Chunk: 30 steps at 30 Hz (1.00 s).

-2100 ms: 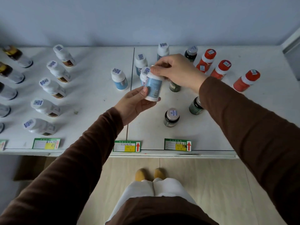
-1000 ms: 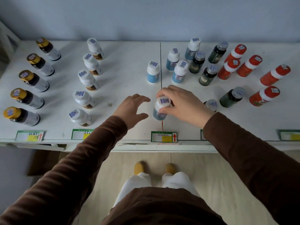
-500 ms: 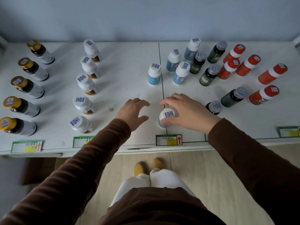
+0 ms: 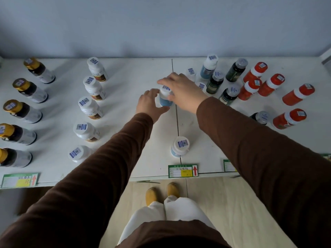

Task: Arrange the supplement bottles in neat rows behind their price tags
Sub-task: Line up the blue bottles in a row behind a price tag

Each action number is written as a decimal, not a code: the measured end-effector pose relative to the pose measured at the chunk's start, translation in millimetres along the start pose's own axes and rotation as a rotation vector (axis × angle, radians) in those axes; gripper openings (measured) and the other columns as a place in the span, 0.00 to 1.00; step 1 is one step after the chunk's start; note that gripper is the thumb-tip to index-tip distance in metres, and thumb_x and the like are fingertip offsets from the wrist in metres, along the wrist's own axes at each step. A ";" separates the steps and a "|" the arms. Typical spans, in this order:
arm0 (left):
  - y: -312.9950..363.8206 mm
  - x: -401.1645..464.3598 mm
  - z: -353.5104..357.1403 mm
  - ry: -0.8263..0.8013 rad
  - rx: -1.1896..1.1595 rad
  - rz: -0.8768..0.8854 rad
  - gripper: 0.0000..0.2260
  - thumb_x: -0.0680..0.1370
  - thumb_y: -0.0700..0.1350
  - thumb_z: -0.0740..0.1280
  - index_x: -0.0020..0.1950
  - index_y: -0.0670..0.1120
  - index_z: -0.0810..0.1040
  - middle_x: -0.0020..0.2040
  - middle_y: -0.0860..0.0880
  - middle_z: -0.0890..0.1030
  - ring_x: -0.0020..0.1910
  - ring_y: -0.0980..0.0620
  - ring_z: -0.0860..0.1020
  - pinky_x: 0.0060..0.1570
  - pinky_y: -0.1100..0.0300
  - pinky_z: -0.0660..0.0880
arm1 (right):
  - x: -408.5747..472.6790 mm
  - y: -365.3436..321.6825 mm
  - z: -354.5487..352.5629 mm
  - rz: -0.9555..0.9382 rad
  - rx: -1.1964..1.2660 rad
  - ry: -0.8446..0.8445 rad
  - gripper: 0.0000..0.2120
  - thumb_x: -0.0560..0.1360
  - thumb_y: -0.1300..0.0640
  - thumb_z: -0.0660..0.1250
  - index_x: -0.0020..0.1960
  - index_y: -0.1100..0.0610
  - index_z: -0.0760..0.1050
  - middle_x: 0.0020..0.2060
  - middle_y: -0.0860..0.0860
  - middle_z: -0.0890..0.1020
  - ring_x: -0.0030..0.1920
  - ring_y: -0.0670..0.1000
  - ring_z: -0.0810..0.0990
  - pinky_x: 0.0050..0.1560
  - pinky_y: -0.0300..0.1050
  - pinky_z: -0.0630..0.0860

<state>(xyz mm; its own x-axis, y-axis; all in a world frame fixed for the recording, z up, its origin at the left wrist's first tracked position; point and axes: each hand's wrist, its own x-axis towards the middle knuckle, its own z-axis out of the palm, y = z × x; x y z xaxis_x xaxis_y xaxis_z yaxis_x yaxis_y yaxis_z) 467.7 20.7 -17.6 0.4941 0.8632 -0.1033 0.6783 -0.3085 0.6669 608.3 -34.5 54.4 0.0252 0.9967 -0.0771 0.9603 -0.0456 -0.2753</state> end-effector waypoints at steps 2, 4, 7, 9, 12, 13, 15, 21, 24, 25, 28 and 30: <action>2.1 6.6 7.3 -0.013 -0.037 -0.010 0.24 0.69 0.52 0.75 0.62 0.47 0.74 0.56 0.49 0.78 0.55 0.48 0.75 0.53 0.56 0.71 | 4.1 3.9 2.2 -0.002 -0.021 -0.024 0.25 0.76 0.64 0.65 0.70 0.49 0.70 0.62 0.53 0.73 0.60 0.56 0.72 0.58 0.51 0.73; 1.5 7.9 10.6 -0.019 -0.113 -0.038 0.22 0.69 0.52 0.75 0.60 0.48 0.75 0.55 0.50 0.78 0.53 0.50 0.76 0.52 0.56 0.73 | 6.2 6.3 1.5 0.010 0.007 -0.032 0.22 0.75 0.63 0.66 0.68 0.50 0.72 0.60 0.53 0.74 0.59 0.55 0.73 0.55 0.48 0.71; -0.7 1.3 4.6 -0.057 -0.331 -0.047 0.19 0.70 0.51 0.75 0.58 0.49 0.77 0.54 0.52 0.80 0.53 0.53 0.77 0.53 0.58 0.73 | 5.7 10.1 -6.3 0.054 0.120 -0.005 0.17 0.76 0.57 0.67 0.65 0.53 0.73 0.57 0.54 0.74 0.56 0.55 0.76 0.51 0.44 0.68; 1.2 -5.3 -5.7 -0.132 -0.514 -0.011 0.17 0.71 0.47 0.75 0.58 0.48 0.77 0.52 0.53 0.82 0.51 0.56 0.79 0.54 0.60 0.74 | 2.4 13.2 -16.5 0.118 0.252 0.077 0.14 0.76 0.52 0.68 0.60 0.53 0.76 0.52 0.51 0.76 0.53 0.54 0.77 0.49 0.43 0.67; 9.2 -16.1 -20.5 -0.294 -0.833 -0.013 0.18 0.75 0.43 0.71 0.63 0.40 0.75 0.54 0.46 0.81 0.52 0.49 0.78 0.60 0.52 0.74 | -5.5 16.5 -32.7 0.226 0.466 0.184 0.16 0.73 0.42 0.70 0.54 0.53 0.80 0.43 0.46 0.80 0.43 0.48 0.79 0.45 0.44 0.74; 12.4 -20.0 -23.8 -0.366 -0.967 -0.037 0.19 0.77 0.43 0.69 0.65 0.37 0.72 0.56 0.43 0.80 0.54 0.46 0.78 0.62 0.51 0.74 | -8.0 17.4 -36.9 0.253 0.536 0.199 0.18 0.72 0.39 0.71 0.51 0.53 0.81 0.41 0.47 0.81 0.40 0.47 0.79 0.43 0.44 0.75; 18.8 -27.6 -29.5 -0.500 -1.164 -0.086 0.20 0.80 0.45 0.64 0.68 0.35 0.69 0.59 0.39 0.78 0.56 0.42 0.78 0.62 0.52 0.75 | -14.7 17.3 -42.6 0.310 0.726 0.199 0.23 0.70 0.36 0.72 0.48 0.56 0.80 0.37 0.48 0.82 0.36 0.47 0.78 0.39 0.44 0.77; 23.4 -42.0 -28.3 -0.678 -1.309 -0.163 0.21 0.82 0.47 0.57 0.71 0.35 0.69 0.60 0.38 0.78 0.57 0.39 0.80 0.60 0.54 0.77 | -38.2 22.5 -37.1 0.343 0.966 0.092 0.20 0.71 0.40 0.73 0.50 0.56 0.81 0.33 0.45 0.79 0.32 0.43 0.74 0.34 0.36 0.74; 18.8 -45.4 -23.0 -0.681 -1.244 -0.145 0.20 0.82 0.46 0.59 0.70 0.37 0.70 0.62 0.38 0.78 0.61 0.39 0.78 0.63 0.53 0.75 | -46.8 24.7 -31.4 0.299 0.913 0.062 0.15 0.73 0.45 0.73 0.55 0.53 0.82 0.39 0.46 0.81 0.36 0.43 0.76 0.39 0.36 0.75; 17.5 -45.9 -21.8 -0.674 -1.194 -0.121 0.19 0.81 0.46 0.60 0.69 0.38 0.71 0.63 0.40 0.78 0.62 0.42 0.78 0.63 0.54 0.74 | -49.3 25.4 -29.5 0.271 0.875 0.064 0.15 0.73 0.47 0.74 0.57 0.53 0.81 0.42 0.46 0.82 0.39 0.43 0.78 0.42 0.37 0.76; 14.8 -43.9 -21.2 -0.576 -0.838 0.012 0.16 0.80 0.44 0.65 0.67 0.42 0.74 0.60 0.46 0.80 0.56 0.52 0.78 0.61 0.59 0.74 | -57.0 27.3 -21.9 0.161 0.680 0.070 0.15 0.73 0.54 0.74 0.59 0.55 0.79 0.50 0.46 0.83 0.50 0.47 0.81 0.55 0.46 0.77; 12.2 -39.8 -23.3 -0.473 -0.532 0.088 0.16 0.78 0.40 0.68 0.65 0.44 0.75 0.58 0.48 0.81 0.53 0.52 0.79 0.59 0.58 0.74 | -62.2 27.4 -14.0 0.106 0.541 0.067 0.17 0.72 0.54 0.75 0.59 0.54 0.78 0.54 0.48 0.82 0.54 0.51 0.80 0.58 0.51 0.76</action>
<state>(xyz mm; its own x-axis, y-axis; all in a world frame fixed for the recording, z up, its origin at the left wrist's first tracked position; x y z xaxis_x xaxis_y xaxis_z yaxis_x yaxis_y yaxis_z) 443.7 -8.2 11.9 0.7991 0.5416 -0.2610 0.3278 -0.0285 0.9443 636.9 -96.8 65.0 0.1483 0.9861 -0.0753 0.6722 -0.1563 -0.7237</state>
